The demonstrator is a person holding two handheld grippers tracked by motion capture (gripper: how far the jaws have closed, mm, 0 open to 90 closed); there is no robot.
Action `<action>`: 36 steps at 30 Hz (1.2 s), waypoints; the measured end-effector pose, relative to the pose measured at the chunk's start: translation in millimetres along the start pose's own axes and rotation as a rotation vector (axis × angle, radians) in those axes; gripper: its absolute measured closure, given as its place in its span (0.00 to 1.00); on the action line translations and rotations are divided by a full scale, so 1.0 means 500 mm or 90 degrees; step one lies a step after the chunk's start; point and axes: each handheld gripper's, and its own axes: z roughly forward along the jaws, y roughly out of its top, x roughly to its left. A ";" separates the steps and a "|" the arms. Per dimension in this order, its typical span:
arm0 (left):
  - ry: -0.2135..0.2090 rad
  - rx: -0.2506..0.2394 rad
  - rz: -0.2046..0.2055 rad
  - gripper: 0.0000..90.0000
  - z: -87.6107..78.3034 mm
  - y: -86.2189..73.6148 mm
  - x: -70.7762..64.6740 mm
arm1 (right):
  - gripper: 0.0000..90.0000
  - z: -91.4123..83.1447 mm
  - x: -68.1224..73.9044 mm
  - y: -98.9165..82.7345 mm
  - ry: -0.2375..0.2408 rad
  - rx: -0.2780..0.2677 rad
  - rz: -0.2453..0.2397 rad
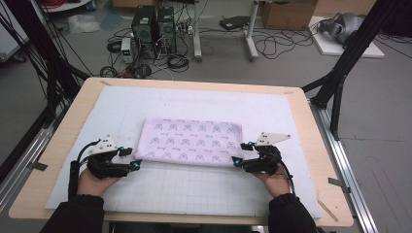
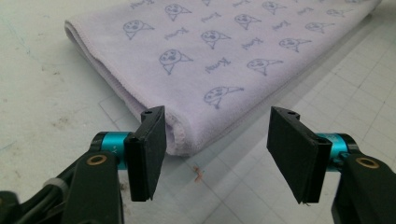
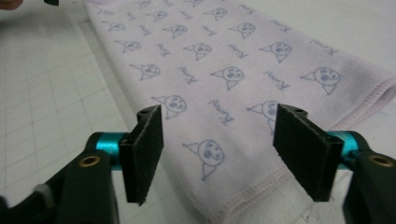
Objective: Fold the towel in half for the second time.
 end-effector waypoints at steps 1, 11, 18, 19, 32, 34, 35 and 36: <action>0.000 -0.002 -0.004 0.41 -0.001 -0.001 -0.002 | 0.29 -0.001 0.002 -0.001 -0.005 -0.001 0.004; 0.023 -0.038 0.002 0.34 -0.023 0.007 -0.017 | 0.15 -0.011 0.025 -0.002 -0.025 -0.010 -0.008; 0.033 -0.041 0.001 0.30 -0.030 0.008 -0.020 | 0.14 -0.019 0.036 -0.006 -0.028 -0.015 -0.016; 0.035 -0.041 0.002 0.29 -0.032 0.007 -0.020 | 0.14 -0.020 0.036 -0.006 -0.027 -0.015 -0.015; 0.035 -0.047 0.014 0.28 -0.051 0.003 -0.042 | 0.13 -0.052 0.047 -0.022 -0.034 -0.028 -0.010; 0.037 -0.047 0.017 0.28 -0.053 0.001 -0.046 | 0.13 -0.058 0.048 -0.026 -0.039 -0.025 -0.013; 0.035 -0.045 0.018 0.28 -0.054 0.000 -0.047 | 0.13 -0.062 0.049 -0.029 -0.041 -0.024 -0.011; 0.035 -0.045 0.016 0.28 -0.054 -0.001 -0.050 | 0.13 -0.065 0.049 -0.032 -0.042 -0.024 -0.011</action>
